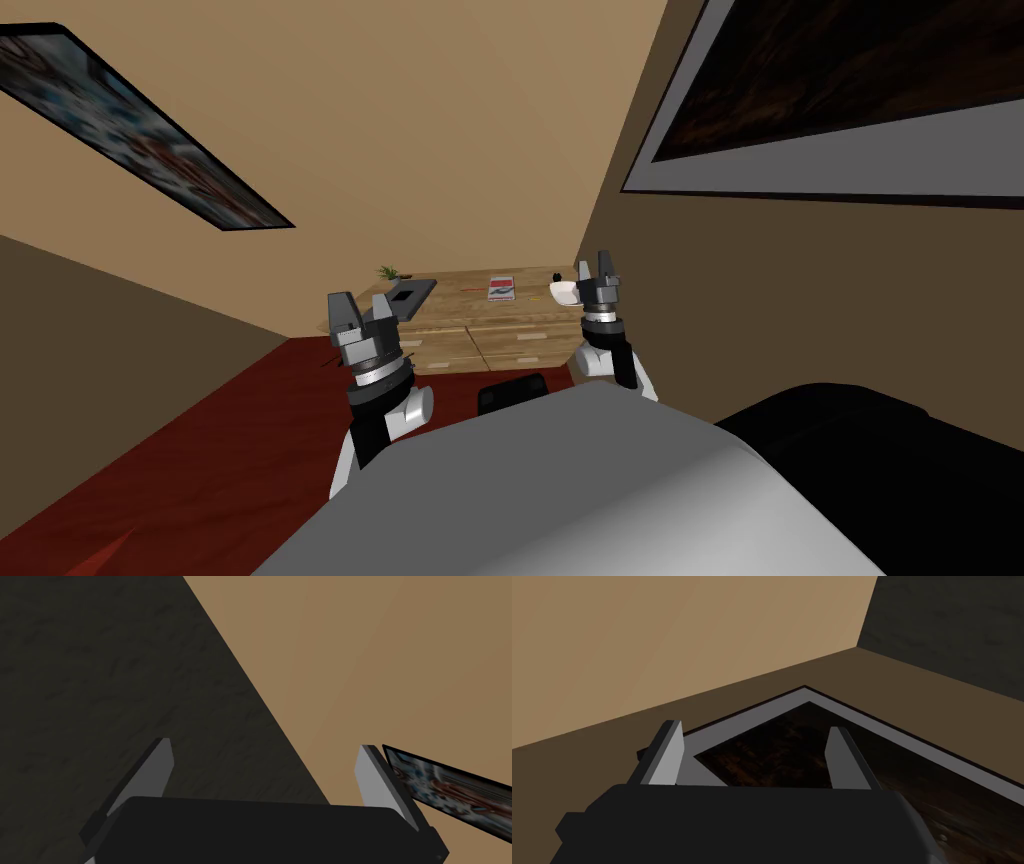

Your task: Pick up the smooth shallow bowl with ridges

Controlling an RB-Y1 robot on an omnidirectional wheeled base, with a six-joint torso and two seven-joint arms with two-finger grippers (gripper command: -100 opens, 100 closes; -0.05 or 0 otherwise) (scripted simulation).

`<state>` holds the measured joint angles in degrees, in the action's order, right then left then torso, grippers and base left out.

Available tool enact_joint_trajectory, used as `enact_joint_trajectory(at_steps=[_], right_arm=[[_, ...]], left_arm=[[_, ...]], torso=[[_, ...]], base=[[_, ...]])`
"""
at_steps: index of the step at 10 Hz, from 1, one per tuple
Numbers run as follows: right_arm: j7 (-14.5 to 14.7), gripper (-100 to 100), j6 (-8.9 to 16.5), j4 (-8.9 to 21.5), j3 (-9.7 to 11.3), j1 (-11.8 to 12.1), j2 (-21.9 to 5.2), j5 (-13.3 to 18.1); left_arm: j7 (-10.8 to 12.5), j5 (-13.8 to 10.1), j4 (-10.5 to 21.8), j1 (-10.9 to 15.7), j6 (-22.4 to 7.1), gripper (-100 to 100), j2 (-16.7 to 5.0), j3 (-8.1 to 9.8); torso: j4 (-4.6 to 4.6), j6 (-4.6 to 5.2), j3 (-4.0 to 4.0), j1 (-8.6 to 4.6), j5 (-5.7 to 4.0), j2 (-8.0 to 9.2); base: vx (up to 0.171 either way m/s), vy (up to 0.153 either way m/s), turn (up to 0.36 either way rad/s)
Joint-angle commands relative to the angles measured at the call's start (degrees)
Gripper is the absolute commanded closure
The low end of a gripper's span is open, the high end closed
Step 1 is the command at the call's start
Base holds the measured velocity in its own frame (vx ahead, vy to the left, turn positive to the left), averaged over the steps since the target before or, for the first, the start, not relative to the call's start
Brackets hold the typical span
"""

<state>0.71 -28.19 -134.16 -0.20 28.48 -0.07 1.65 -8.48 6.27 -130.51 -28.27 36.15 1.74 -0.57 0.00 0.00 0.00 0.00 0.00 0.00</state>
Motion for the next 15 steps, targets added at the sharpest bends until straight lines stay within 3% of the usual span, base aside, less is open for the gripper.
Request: enact_joint_trajectory(at_steps=[1,5,10,13,15], right_arm=[[0.0,-100,-0.2,0.6,0.2,0.5,-1.8,0.3],[0.6,-100,-1.1,4.6,0.7,3.0,-6.8,2.3],[2.7,-100,-2.2,13.0,0.7,6.8,-13.6,7.1],[3.3,-100,-2.3,16.1,0.7,7.5,-15.3,8.4],[5.0,-100,-2.5,19.9,0.5,8.8,-19.0,11.2]], left_arm=[[0.0,0.0,0.0,0.0,0.0,0,0.0,0.00],[0.0,0.0,0.0,0.0,0.0,0,0.0,-0.01],[0.0,0.0,0.0,0.0,0.0,0,0.0,-0.02],[0.0,0.0,0.0,0.0,0.0,0,0.0,-0.01],[0.0,0.0,0.0,0.0,0.0,0,0.0,-0.01]], torso=[[0.00,0.00,0.00,0.00,0.00,0.00],[0.09,-0.01,0.23,0.46,0.10,0.41],[0.14,0.00,0.38,0.79,0.18,0.65],[0.09,0.00,0.24,0.36,0.09,0.41],[0.09,-0.01,0.22,0.31,0.08,0.38]], base=[[-0.030,0.026,0.036],[-0.099,0.117,0.050],[-0.149,0.189,0.074],[-0.083,0.098,0.031],[-0.095,0.139,0.076]])
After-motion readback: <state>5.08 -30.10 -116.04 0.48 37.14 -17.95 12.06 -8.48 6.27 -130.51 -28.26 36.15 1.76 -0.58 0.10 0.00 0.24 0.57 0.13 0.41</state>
